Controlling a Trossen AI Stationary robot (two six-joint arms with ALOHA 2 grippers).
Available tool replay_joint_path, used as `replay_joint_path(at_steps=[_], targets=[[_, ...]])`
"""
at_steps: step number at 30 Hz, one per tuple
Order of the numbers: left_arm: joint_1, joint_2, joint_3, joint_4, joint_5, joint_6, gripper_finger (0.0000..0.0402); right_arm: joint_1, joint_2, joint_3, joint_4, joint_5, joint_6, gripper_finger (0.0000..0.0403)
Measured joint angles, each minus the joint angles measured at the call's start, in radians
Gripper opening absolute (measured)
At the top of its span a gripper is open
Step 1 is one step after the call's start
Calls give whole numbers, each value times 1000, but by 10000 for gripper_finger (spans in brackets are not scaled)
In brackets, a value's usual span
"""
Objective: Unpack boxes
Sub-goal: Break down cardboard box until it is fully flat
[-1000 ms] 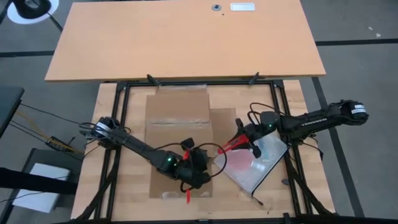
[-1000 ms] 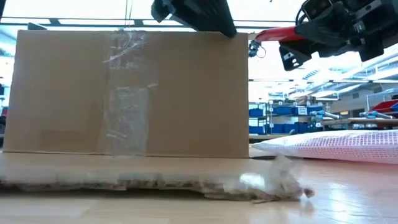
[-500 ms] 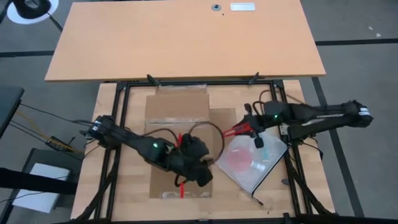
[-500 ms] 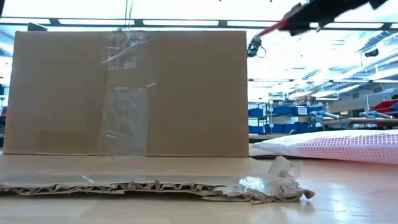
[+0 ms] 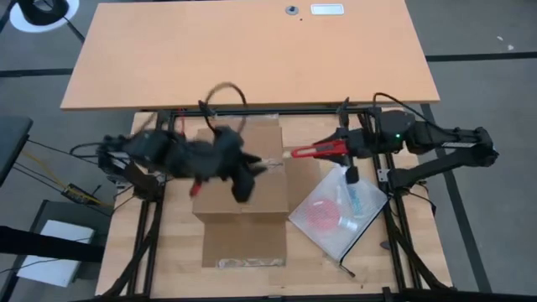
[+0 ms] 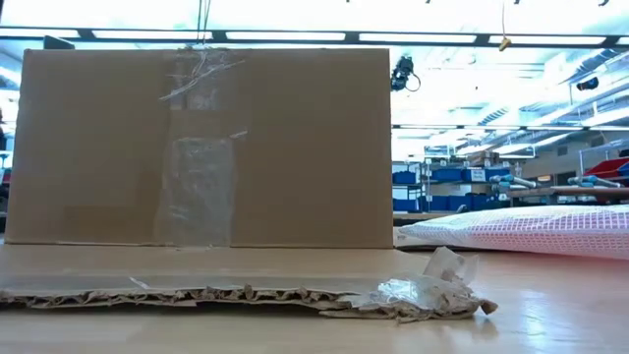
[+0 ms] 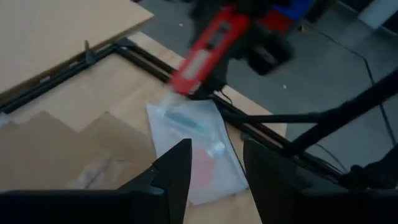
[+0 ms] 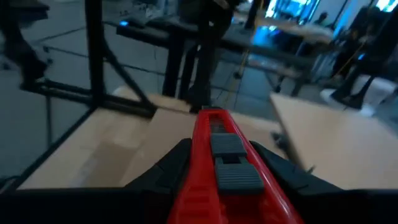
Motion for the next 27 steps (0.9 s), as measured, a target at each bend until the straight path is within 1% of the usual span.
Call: replay_joint_path(at_steps=[5, 8, 13, 15, 17, 20, 22, 25, 27], targets=[[124, -75, -83, 3, 149, 30, 156, 32, 131, 103, 5, 49, -121, 133], [186, -79, -123, 16, 275, 57, 156, 52, 191, 153, 35, 64, -143, 132], [257, -79, -207, 174, 469, 137, 156, 84, 267, 209, 36, 78, -260, 132], [275, -79, -231, 224, 509, 155, 156, 89, 280, 216, 46, 79, -292, 132], [287, -79, -246, 237, 544, 166, 156, 95, 283, 216, 67, 87, -330, 132], [294, -74, -267, 258, 599, 173, 156, 99, 283, 216, 85, 86, -355, 132], [294, -74, -288, 307, 638, 205, 156, 100, 284, 215, 96, 78, -368, 132], [294, -70, -316, 415, 659, 213, 156, 99, 283, 217, 118, 80, -367, 132], [294, -68, -318, 436, 674, 212, 149, 99, 283, 217, 120, 81, -373, 134]])
